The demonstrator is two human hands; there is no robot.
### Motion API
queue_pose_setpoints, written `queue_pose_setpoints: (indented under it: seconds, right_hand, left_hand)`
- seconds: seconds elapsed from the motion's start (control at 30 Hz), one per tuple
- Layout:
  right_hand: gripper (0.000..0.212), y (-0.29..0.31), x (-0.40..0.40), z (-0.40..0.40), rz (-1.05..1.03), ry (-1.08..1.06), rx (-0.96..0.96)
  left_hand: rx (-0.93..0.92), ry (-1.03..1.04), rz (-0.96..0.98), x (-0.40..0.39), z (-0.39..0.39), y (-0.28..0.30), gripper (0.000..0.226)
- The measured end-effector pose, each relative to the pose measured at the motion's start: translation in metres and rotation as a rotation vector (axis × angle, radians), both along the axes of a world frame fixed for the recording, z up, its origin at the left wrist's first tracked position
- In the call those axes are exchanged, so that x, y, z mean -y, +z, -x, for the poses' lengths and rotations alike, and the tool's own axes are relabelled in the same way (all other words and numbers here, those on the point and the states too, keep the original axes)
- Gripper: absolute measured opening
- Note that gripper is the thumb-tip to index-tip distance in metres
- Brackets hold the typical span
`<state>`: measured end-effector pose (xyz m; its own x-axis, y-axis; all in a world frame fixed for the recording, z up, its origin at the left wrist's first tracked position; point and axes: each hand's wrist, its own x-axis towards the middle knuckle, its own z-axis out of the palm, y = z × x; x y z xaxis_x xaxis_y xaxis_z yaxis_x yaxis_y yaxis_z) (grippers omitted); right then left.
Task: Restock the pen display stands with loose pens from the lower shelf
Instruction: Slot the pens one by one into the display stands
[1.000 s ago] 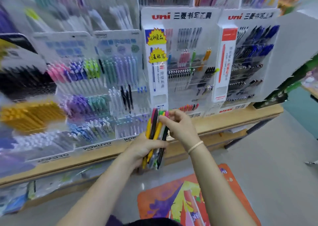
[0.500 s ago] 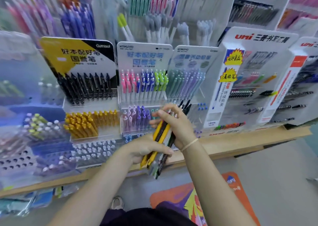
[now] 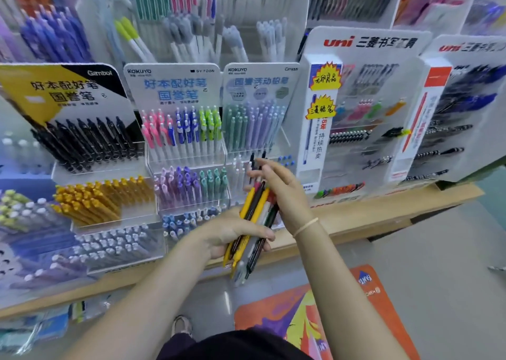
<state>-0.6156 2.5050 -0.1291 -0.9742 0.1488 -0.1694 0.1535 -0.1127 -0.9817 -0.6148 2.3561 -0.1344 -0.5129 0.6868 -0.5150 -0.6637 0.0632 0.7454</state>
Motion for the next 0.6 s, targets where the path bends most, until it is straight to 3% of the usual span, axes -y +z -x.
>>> queue_pose_setpoints:
  seconds: [0.1, 0.2, 0.5, 0.6]
  right_hand:
    - [0.024, 0.0, -0.027, -0.008, 0.008, -0.042, 0.062]
    - [0.01, -0.002, -0.04, -0.021, -0.093, 0.137, 0.101]
    - [0.009, -0.011, -0.065, -0.033, -0.096, 0.382, 0.173]
    - [0.021, -0.009, -0.063, -0.033, 0.027, 0.293, 0.179]
  left_hand:
    - [-0.036, 0.211, 0.023, -0.014, -0.009, -0.004, 0.028]
    - [-0.082, 0.412, 0.11, -0.024, -0.019, -0.007, 0.018]
    - [-0.101, 0.466, 0.115, -0.04, -0.053, -0.002, 0.045]
    - [-0.109, 0.52, 0.155, -0.034, -0.061, -0.004, 0.041]
